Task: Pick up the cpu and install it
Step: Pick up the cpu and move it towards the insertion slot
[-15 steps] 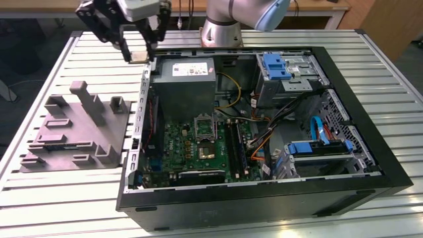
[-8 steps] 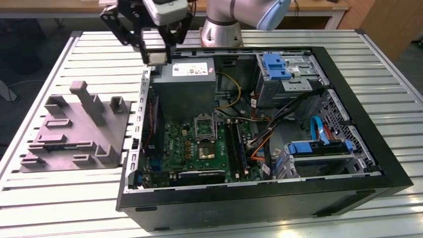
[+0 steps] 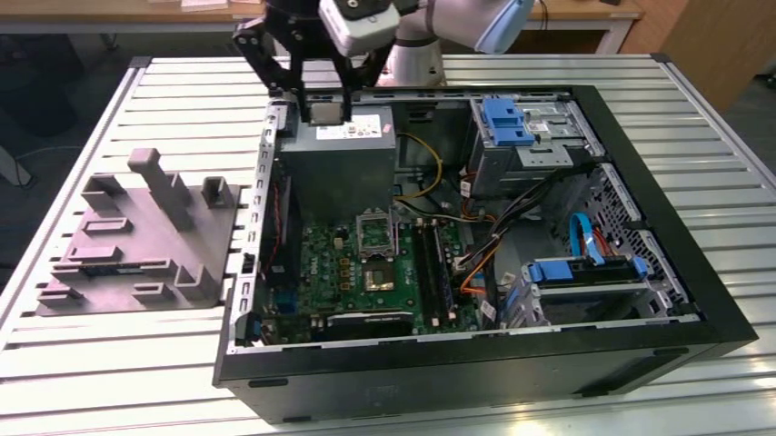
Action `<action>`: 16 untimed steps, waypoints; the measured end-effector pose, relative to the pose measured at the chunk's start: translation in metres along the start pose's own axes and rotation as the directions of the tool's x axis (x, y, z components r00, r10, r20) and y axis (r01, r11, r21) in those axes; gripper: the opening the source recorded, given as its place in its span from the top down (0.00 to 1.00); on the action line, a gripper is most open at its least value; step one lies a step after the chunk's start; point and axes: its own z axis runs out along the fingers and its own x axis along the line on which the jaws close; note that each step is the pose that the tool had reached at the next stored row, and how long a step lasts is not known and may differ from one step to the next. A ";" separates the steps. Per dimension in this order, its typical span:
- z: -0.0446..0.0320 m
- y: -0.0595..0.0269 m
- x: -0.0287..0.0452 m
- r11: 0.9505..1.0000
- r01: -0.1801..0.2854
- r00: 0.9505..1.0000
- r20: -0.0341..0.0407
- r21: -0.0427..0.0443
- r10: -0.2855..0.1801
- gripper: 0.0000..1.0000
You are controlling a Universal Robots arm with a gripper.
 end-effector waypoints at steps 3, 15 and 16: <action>0.0015 0.0001 -0.0135 1.000 0.000 1.000 0.000 0.000 0.000 0.53; 0.0043 -0.0331 -0.0217 1.000 0.000 1.000 0.000 0.000 0.000 0.53; 0.0046 -0.0367 -0.0218 1.000 0.000 1.000 0.000 0.000 0.000 0.53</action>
